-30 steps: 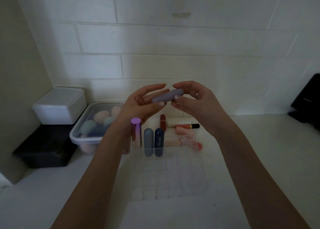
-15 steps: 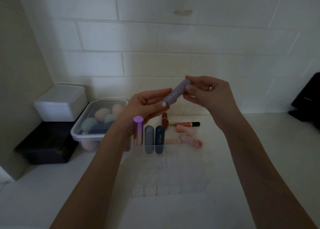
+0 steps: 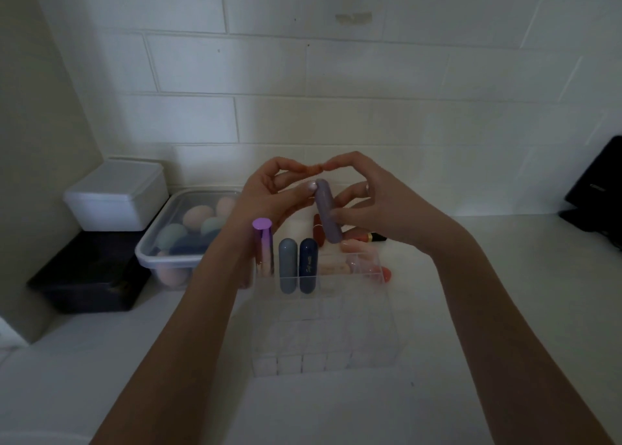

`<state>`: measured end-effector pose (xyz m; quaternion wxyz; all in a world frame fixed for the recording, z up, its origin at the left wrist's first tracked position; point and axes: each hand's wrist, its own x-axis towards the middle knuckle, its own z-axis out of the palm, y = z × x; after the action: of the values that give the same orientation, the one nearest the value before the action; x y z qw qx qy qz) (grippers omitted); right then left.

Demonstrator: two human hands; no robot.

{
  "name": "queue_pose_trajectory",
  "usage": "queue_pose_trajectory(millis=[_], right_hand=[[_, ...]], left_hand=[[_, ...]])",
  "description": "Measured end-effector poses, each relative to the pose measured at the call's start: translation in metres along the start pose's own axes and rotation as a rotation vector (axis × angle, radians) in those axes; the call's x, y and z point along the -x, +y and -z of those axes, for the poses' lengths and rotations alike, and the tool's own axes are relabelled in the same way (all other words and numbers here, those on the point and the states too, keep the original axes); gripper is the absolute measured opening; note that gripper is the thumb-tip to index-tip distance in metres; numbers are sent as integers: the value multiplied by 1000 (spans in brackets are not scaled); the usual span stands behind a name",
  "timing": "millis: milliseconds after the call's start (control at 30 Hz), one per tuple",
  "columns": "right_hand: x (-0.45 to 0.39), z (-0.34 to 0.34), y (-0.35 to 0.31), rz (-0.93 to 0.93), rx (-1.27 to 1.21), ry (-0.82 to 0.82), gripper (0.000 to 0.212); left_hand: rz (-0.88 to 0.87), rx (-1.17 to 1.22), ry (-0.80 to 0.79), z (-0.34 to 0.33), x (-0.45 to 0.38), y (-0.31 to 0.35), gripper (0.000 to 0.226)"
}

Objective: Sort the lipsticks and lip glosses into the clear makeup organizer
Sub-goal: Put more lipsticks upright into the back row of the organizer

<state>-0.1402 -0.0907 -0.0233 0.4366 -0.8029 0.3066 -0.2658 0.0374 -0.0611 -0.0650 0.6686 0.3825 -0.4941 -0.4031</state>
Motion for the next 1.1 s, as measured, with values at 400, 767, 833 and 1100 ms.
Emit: queue_pose_trajectory(millis=[400,767,833,1100], right_hand=[[4,3,-10,53,256,-235,34],[-9,29,29,9,319,182,10],[-15,26,57,-47,380,271,11],[-18,22,98,-105,480,205,20]], left_hand=[[-167,-398,212,14,1,11,9],[216,-1050,-317,16,-3,3,22],[369,-1089,-394,10,-4,5,28],[519,-1202,-517,16,-9,-6,30]])
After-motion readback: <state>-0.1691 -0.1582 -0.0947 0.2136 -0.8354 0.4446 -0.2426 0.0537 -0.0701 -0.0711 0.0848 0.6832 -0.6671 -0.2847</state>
